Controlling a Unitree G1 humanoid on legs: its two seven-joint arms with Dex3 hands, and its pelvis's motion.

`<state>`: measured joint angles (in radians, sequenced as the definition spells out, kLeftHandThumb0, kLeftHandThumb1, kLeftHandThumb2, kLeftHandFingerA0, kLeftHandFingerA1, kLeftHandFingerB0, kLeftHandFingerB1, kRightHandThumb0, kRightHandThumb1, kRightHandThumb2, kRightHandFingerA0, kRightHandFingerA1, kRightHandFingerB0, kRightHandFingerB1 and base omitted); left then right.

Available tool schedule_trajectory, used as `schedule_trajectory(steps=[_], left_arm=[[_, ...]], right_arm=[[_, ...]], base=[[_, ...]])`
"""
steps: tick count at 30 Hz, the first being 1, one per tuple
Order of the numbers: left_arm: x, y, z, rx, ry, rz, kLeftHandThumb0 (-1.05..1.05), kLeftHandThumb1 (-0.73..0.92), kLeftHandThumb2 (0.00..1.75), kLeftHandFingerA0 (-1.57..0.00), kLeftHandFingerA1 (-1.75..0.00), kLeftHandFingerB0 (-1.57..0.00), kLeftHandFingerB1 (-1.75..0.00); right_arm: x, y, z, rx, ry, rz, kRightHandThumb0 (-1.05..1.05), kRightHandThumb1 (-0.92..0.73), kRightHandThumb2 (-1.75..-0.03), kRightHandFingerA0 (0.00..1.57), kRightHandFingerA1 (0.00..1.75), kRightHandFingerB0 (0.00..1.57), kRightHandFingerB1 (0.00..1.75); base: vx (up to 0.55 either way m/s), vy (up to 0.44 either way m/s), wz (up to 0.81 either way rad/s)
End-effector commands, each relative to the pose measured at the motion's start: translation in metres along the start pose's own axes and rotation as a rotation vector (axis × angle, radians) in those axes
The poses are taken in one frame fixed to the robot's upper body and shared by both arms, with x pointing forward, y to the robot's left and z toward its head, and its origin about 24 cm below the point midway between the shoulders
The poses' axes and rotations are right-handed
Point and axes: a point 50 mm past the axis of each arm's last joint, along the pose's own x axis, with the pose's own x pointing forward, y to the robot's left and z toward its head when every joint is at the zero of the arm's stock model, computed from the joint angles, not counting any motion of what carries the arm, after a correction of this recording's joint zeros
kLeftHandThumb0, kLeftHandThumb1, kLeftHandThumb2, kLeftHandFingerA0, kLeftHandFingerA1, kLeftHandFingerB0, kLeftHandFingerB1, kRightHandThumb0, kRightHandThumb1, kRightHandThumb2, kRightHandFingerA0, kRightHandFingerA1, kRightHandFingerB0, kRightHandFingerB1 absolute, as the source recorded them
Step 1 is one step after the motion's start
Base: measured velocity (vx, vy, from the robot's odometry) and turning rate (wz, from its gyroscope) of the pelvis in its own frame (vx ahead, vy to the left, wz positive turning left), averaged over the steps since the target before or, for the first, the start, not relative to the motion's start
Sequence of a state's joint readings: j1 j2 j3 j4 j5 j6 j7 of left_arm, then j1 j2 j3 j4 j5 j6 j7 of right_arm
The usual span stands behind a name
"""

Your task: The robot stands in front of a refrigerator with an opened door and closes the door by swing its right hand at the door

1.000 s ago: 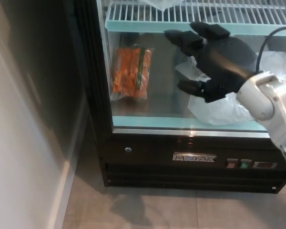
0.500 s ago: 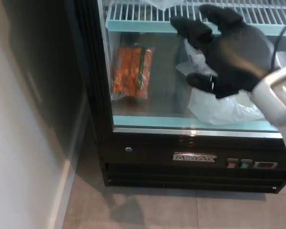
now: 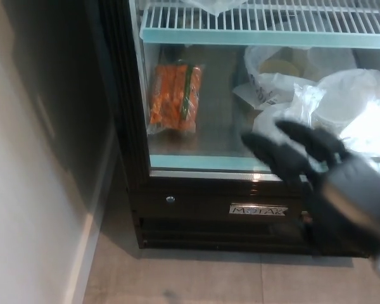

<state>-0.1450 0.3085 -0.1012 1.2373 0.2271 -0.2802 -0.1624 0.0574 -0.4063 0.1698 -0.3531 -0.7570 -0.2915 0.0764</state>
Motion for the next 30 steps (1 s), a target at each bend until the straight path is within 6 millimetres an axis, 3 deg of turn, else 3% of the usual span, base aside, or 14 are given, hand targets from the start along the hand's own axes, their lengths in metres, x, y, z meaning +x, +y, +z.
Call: schedule_trajectory(steps=[1, 4, 5, 7, 10, 12, 16, 19, 22, 23, 26, 27, 30], left_arm=[[-0.004, 0.006, -0.01, 0.006, 0.03, 0.0, -0.6, 0.85, 0.65, -0.33, -0.35, -0.25, -0.3], [-0.004, 0.006, -0.01, 0.002, 0.028, 0.0, -0.6, 0.85, 0.65, -0.33, -0.35, -0.25, -0.3], [-0.005, 0.005, -0.01, 0.002, 0.025, -0.004, -0.61, 0.85, 0.66, -0.33, -0.35, -0.24, -0.3], [-0.005, 0.004, -0.011, 0.009, 0.025, -0.006, -0.61, 0.85, 0.65, -0.34, -0.35, -0.24, -0.3], [-0.005, 0.004, -0.012, 0.012, 0.025, -0.006, -0.6, 0.85, 0.66, -0.34, -0.35, -0.25, -0.3], [-0.005, 0.004, -0.011, 0.01, 0.025, -0.004, -0.59, 0.86, 0.66, -0.34, -0.35, -0.27, -0.31], [-0.005, 0.003, -0.011, 0.015, 0.022, -0.003, -0.59, 0.86, 0.66, -0.34, -0.35, -0.27, -0.31], [-0.005, 0.005, -0.01, 0.034, 0.027, 0.001, -0.6, 0.87, 0.66, -0.35, -0.35, -0.26, -0.31], [-0.004, 0.006, -0.009, 0.041, 0.024, 0.004, -0.6, 0.87, 0.66, -0.35, -0.35, -0.26, -0.31], [-0.005, 0.006, -0.009, 0.037, 0.022, 0.001, -0.59, 0.86, 0.66, -0.35, -0.35, -0.27, -0.31], [-0.006, 0.004, -0.011, 0.015, 0.018, -0.011, -0.58, 0.86, 0.66, -0.33, -0.35, -0.27, -0.31], [-0.006, 0.004, -0.012, 0.015, 0.022, -0.01, -0.59, 0.85, 0.66, -0.34, -0.35, -0.27, -0.31], [-0.007, 0.004, -0.015, 0.033, 0.033, -0.002, -0.59, 0.87, 0.66, -0.35, -0.35, -0.29, -0.31]], right_arm=[[-0.112, 0.012, 0.008, 0.22, 0.132, -0.012, -0.81, -0.78, -1.05, 0.06, 0.21, 0.06, 0.16], [-0.117, 0.016, 0.005, 0.23, 0.164, -0.001, -0.81, -0.78, -1.05, 0.06, 0.21, 0.06, 0.16], [-0.131, 0.037, -0.015, 0.243, 0.289, 0.071, -0.81, -0.8, -1.08, 0.04, 0.2, 0.05, 0.16], [-0.147, 0.062, -0.035, 0.278, 0.427, 0.16, -0.82, -0.79, -1.06, 0.05, 0.2, 0.06, 0.17], [-0.152, 0.07, -0.041, 0.301, 0.459, 0.188, -0.81, -0.79, -1.08, 0.04, 0.19, 0.04, 0.16], [-0.164, 0.092, -0.054, 0.354, 0.565, 0.288, -0.88, -0.82, -1.11, 0.05, 0.17, 0.05, 0.13], [-0.168, 0.098, -0.059, 0.361, 0.586, 0.312, -0.88, -0.82, -1.11, 0.05, 0.17, 0.05, 0.13], [-0.183, 0.119, -0.074, 0.32, 0.766, 0.492, -0.88, -0.81, -1.1, 0.07, 0.17, 0.07, 0.15], [-0.186, 0.124, -0.08, 0.298, 0.833, 0.548, -0.88, -0.81, -1.1, 0.07, 0.17, 0.07, 0.15], [-0.193, 0.135, -0.092, 0.286, 0.95, 0.595, -0.8, -0.76, -1.08, 0.0, 0.29, 0.12, 0.29], [-0.213, 0.156, -0.113, 0.308, 1.248, 0.702, -0.82, -0.75, -1.06, 0.02, 0.36, 0.12, 0.27], [-0.218, 0.159, -0.116, 0.335, 1.291, 0.713, -0.73, -0.7, -1.06, 0.05, 0.46, 0.04, 0.36], [-0.225, 0.165, -0.122, 0.379, 1.355, 0.753, -0.77, -0.74, -1.08, 0.05, 0.46, 0.01, 0.38]], base=[[0.0, 0.0, 0.0], [0.0, 0.0, 0.0], [0.0, 0.0, 0.0], [0.0, 0.0, 0.0], [0.0, 0.0, 0.0], [0.0, 0.0, 0.0], [0.0, 0.0, 0.0], [0.0, 0.0, 0.0], [0.0, 0.0, 0.0], [0.0, 0.0, 0.0], [0.0, 0.0, 0.0], [0.0, 0.0, 0.0], [0.0, 0.0, 0.0]])
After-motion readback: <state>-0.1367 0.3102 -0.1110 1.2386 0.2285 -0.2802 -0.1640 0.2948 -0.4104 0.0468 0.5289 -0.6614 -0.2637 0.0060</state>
